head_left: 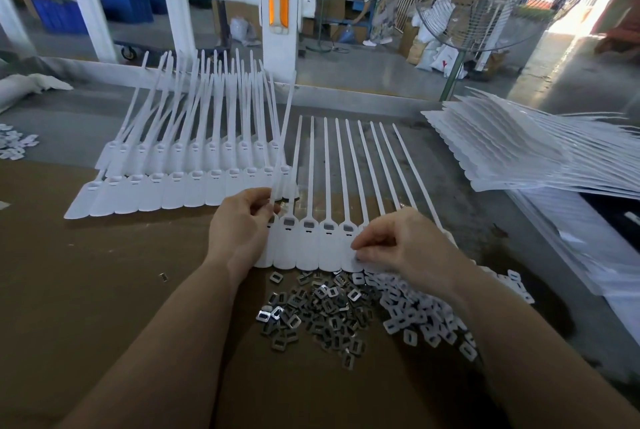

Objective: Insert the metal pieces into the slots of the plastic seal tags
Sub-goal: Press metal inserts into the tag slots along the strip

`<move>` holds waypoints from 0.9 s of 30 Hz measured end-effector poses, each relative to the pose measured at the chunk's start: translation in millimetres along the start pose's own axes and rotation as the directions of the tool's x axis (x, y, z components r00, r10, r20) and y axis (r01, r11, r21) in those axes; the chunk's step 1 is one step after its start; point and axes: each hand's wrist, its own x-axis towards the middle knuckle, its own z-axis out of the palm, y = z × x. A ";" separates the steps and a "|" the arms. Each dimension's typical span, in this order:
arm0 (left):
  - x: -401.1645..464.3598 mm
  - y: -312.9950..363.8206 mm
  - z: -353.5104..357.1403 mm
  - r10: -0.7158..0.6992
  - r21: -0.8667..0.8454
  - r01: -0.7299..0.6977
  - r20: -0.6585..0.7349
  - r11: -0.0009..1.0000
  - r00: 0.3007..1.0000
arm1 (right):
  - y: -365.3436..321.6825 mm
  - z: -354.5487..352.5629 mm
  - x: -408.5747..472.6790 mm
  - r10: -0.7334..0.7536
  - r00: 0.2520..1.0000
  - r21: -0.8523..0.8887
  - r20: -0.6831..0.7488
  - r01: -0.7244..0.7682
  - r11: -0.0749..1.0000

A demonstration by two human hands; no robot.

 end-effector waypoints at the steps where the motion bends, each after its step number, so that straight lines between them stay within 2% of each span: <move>1: -0.1 0.3 -0.4 -0.002 -0.002 0.002 0.000 1.000 1.000 | 0.3 0.9 0.0 -0.002 1.000 -0.024 -0.014 0.001 1.000; 5: -0.6 1.4 -0.8 -0.009 -0.013 0.009 0.001 1.000 1.000 | 1.1 -0.8 -0.5 -0.017 0.993 -0.096 -0.115 0.006 0.995; 18: -1.7 2.8 -1.9 -0.009 -0.008 0.009 -0.002 1.000 1.000 | -0.8 7.7 -6.2 -0.067 0.994 -0.278 -0.083 0.042 0.960; 27: -2.7 2.6 -2.5 -0.001 -0.006 0.001 -0.002 1.000 1.000 | 3.2 6.9 -8.1 -0.061 0.988 -0.202 -0.142 0.031 0.979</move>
